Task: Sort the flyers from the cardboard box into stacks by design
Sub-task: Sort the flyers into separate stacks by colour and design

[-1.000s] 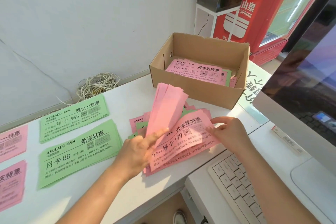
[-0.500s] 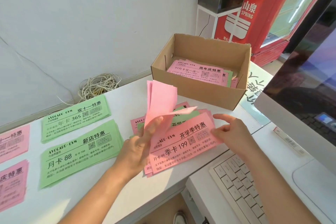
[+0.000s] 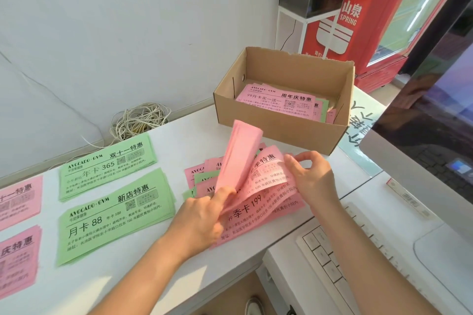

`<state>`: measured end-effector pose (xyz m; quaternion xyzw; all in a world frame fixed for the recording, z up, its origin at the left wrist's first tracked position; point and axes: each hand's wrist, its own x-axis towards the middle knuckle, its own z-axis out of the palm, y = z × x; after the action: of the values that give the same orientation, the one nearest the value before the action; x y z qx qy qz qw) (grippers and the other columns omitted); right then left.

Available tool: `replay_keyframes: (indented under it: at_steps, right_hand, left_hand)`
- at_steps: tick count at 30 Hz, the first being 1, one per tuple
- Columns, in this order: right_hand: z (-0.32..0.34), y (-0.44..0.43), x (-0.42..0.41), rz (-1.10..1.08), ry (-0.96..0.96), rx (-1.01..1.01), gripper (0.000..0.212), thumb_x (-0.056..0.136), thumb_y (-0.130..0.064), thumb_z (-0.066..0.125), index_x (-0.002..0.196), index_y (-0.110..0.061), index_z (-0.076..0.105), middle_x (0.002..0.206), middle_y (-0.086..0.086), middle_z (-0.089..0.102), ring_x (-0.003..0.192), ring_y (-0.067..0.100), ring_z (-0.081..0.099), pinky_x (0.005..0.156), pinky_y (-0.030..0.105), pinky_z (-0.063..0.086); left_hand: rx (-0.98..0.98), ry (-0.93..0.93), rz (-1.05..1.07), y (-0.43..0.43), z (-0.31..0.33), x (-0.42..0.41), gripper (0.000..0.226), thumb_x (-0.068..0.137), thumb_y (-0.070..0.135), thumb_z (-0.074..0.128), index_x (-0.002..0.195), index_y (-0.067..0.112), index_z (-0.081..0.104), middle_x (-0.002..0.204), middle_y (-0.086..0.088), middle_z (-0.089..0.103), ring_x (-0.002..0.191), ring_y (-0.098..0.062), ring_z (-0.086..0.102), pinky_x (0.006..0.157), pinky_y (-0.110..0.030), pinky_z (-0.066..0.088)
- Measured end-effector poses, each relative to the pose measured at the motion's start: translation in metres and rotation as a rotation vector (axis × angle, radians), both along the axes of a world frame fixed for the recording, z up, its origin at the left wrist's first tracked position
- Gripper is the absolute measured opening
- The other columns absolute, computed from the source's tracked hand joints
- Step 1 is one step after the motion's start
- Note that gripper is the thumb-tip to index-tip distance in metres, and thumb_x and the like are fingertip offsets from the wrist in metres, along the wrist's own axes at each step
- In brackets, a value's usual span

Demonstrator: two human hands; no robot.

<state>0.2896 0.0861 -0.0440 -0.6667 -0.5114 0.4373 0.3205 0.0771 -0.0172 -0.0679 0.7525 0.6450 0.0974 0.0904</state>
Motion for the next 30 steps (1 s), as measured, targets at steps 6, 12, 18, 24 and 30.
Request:
replay_keyframes:
  at_steps: [6, 12, 18, 24, 30]
  right_hand:
    - [0.006, -0.003, 0.015, 0.104, -0.060, 0.044, 0.022, 0.090, -0.036, 0.062, 0.103, -0.019, 0.057, 0.075, 0.003, 0.071, 0.055, 0.015, 0.066, 0.052, 0.035, 0.053]
    - [0.015, -0.005, 0.024, 0.156, 0.145, -0.106, 0.026, 0.092, -0.004, 0.056, 0.112, -0.019, 0.057, 0.070, 0.007, 0.071, 0.046, 0.008, 0.062, 0.042, 0.018, 0.044]
    - [0.020, -0.002, 0.016, 0.093, 0.361, -0.186, 0.025, 0.089, -0.001, 0.061, 0.112, -0.011, 0.060, 0.055, 0.008, 0.061, 0.046, 0.015, 0.056, 0.042, 0.020, 0.045]
    - [0.022, 0.006, 0.008, -0.019, 0.510, -0.172, 0.027, 0.099, -0.019, 0.051, 0.123, -0.008, 0.051, 0.058, 0.008, 0.061, 0.044, 0.015, 0.057, 0.037, 0.019, 0.043]
    - [0.026, 0.006, 0.018, 0.087, 0.345, -0.293, 0.045, 0.097, -0.052, 0.039, 0.118, -0.014, 0.053, 0.076, 0.014, 0.074, 0.059, 0.024, 0.069, 0.051, 0.026, 0.051]
  left_hand:
    - [-0.013, -0.404, 0.137, 0.000, 0.002, -0.015, 0.086, 0.097, 0.018, 0.047, 0.131, 0.068, -0.013, 0.121, -0.003, 0.062, 0.081, -0.023, 0.066, 0.084, -0.030, 0.051]
    - [-0.023, -0.179, -0.069, -0.008, 0.010, -0.002, 0.096, 0.087, 0.044, 0.062, 0.135, 0.061, -0.019, 0.152, 0.015, 0.013, 0.071, -0.015, 0.067, 0.095, -0.039, 0.049]
    - [-0.108, 0.083, -0.076, -0.004, 0.011, 0.008, 0.102, 0.085, 0.052, 0.059, 0.147, 0.032, -0.019, 0.130, -0.005, 0.057, 0.094, -0.022, 0.062, 0.087, -0.029, 0.047]
    - [0.002, -0.216, 0.106, 0.003, -0.005, -0.010, 0.039, 0.090, 0.021, 0.037, 0.127, 0.030, 0.033, 0.065, -0.007, 0.064, 0.058, -0.031, 0.060, 0.059, -0.036, 0.046]
    - [0.003, -0.319, 0.181, 0.003, -0.006, -0.013, 0.019, 0.090, 0.028, 0.035, 0.107, 0.030, 0.041, 0.064, -0.002, 0.056, 0.056, -0.029, 0.053, 0.056, -0.030, 0.036]
